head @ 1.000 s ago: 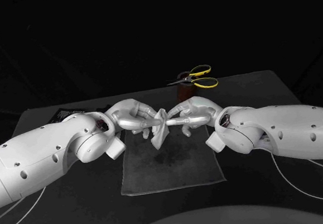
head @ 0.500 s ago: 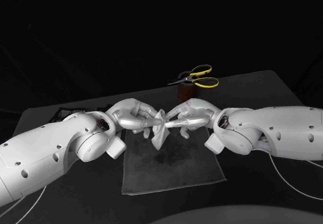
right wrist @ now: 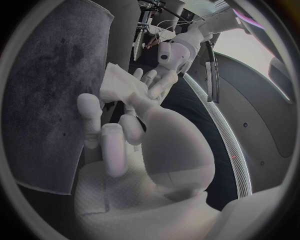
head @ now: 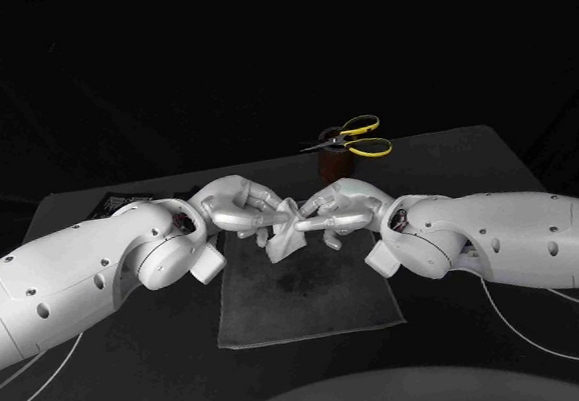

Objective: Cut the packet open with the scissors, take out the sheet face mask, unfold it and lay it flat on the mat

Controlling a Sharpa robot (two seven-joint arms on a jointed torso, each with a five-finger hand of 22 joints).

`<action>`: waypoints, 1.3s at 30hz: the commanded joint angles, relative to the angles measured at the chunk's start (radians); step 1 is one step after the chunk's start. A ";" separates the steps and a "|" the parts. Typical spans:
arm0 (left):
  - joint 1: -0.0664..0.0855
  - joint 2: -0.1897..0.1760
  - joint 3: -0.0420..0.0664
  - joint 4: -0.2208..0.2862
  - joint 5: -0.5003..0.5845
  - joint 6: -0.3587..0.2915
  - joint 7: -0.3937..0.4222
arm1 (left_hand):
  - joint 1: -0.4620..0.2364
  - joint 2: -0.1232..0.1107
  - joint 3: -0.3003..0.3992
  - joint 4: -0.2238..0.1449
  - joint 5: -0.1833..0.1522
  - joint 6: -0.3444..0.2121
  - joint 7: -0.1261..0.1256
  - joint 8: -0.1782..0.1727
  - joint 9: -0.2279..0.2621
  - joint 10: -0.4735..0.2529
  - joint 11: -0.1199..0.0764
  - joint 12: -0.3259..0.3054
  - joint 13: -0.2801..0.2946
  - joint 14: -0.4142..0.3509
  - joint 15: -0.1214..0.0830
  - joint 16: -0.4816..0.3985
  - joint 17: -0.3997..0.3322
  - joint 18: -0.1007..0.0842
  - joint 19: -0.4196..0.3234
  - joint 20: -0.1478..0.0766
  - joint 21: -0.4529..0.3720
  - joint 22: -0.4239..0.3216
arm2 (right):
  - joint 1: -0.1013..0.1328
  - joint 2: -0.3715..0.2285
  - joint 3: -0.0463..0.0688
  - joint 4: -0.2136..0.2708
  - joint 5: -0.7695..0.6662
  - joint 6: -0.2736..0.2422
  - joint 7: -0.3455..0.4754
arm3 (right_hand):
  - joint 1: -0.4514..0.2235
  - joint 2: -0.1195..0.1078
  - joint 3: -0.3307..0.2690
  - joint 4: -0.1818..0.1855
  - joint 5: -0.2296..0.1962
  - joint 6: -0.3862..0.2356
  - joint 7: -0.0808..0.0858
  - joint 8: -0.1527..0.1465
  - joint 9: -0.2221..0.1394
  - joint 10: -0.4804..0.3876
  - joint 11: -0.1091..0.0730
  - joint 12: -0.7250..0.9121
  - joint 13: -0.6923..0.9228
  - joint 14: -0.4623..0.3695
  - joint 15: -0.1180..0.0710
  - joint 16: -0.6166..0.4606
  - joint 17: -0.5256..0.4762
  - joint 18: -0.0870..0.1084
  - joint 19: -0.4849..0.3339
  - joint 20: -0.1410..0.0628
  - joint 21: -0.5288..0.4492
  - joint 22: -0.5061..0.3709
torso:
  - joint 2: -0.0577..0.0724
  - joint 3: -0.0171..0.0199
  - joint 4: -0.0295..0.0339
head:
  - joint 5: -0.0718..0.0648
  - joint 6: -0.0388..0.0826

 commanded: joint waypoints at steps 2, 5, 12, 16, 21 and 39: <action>0.001 0.000 0.001 0.002 0.014 -0.002 0.015 | -0.001 0.012 0.006 0.003 0.003 -0.004 0.005 0.003 0.044 0.000 0.002 0.006 0.001 0.000 -0.001 0.005 0.001 0.015 -0.004 -0.002 0.005 0.001 | -0.001 0.000 0.000 -0.001 -0.001 -0.016 0.015 | 0.010 0.026 0.018 -0.014 -0.003 0.006 -0.009 0.022 0.012 0.018 -0.006 0.012 0.009 0.028 -0.012 0.009 0.017 0.006 0.015 -0.007 0.016 0.011 | 0.000 0.0002 0.0004 | 0.001 0.000; 0.001 -0.002 0.001 0.001 0.014 -0.003 0.014 | -0.002 0.013 0.006 0.002 0.003 -0.004 0.005 0.004 0.045 0.000 0.002 0.006 0.002 0.001 -0.001 0.006 0.003 0.015 -0.004 -0.002 0.005 0.001 | -0.002 -0.004 0.000 0.000 -0.001 -0.023 0.017 | 0.008 0.028 0.021 -0.017 -0.003 0.003 -0.009 0.027 0.014 0.020 -0.007 0.011 0.009 0.029 -0.014 0.009 0.018 0.004 0.018 -0.009 0.023 0.014 | 0.000 0.0002 0.0003 | 0.002 0.001; 0.002 -0.005 0.001 -0.004 0.013 -0.008 0.009 | -0.003 0.012 0.006 0.000 0.003 -0.004 0.005 0.005 0.047 0.000 0.001 0.007 0.002 0.001 -0.001 0.006 0.003 0.015 -0.004 -0.002 0.006 0.002 | -0.002 -0.014 0.001 0.005 0.000 -0.034 0.019 | 0.003 0.027 0.025 -0.025 -0.003 -0.007 -0.008 0.035 0.018 0.019 -0.007 0.007 0.004 0.029 -0.014 0.007 0.015 0.004 0.020 -0.012 0.023 0.016 | 0.000 0.0006 -0.0004 | 0.004 0.003; 0.002 -0.005 0.001 -0.008 0.006 -0.011 0.005 | -0.004 0.011 0.006 -0.001 0.003 -0.004 0.005 0.006 0.047 0.000 0.001 0.008 0.003 0.001 -0.001 0.006 0.003 0.015 -0.004 -0.002 0.006 0.002 | -0.002 -0.022 0.001 0.012 0.002 -0.039 0.020 | -0.010 0.023 0.027 -0.030 -0.003 -0.028 0.001 0.034 0.016 0.009 0.000 -0.003 -0.007 0.026 -0.011 0.002 0.005 0.004 0.016 -0.011 0.016 0.015 | 0.000 0.0009 -0.0002 | 0.005 0.003; 0.002 -0.005 0.001 -0.010 -0.006 -0.015 0.003 | -0.004 0.011 0.007 -0.002 0.003 -0.004 0.005 0.006 0.048 0.000 0.001 0.008 0.003 0.002 -0.001 0.007 0.006 0.015 -0.004 -0.002 0.007 0.002 | -0.001 -0.031 0.002 0.017 0.003 -0.044 0.017 | -0.015 0.023 0.030 -0.033 -0.003 -0.038 0.005 0.033 0.015 0.003 0.003 -0.008 -0.012 0.025 -0.008 0.000 0.003 0.003 0.015 -0.010 0.014 0.016 | 0.000 0.0003 -0.0007 | 0.004 0.004; 0.002 -0.005 0.001 -0.012 -0.022 -0.024 0.000 | -0.004 0.010 0.007 -0.005 0.003 -0.004 0.005 0.008 0.050 0.001 0.001 0.010 0.004 0.003 -0.001 0.008 0.008 0.016 -0.003 -0.002 0.008 0.003 | 0.024 -0.044 0.003 0.017 -0.021 -0.042 -0.014 | -0.037 0.035 0.043 -0.038 -0.003 -0.066 0.018 0.032 0.008 -0.020 0.015 -0.028 -0.035 0.020 0.003 -0.007 -0.009 0.005 0.004 -0.001 -0.003 0.013 | 0.000 -0.0002 0.0000 | 0.005 0.005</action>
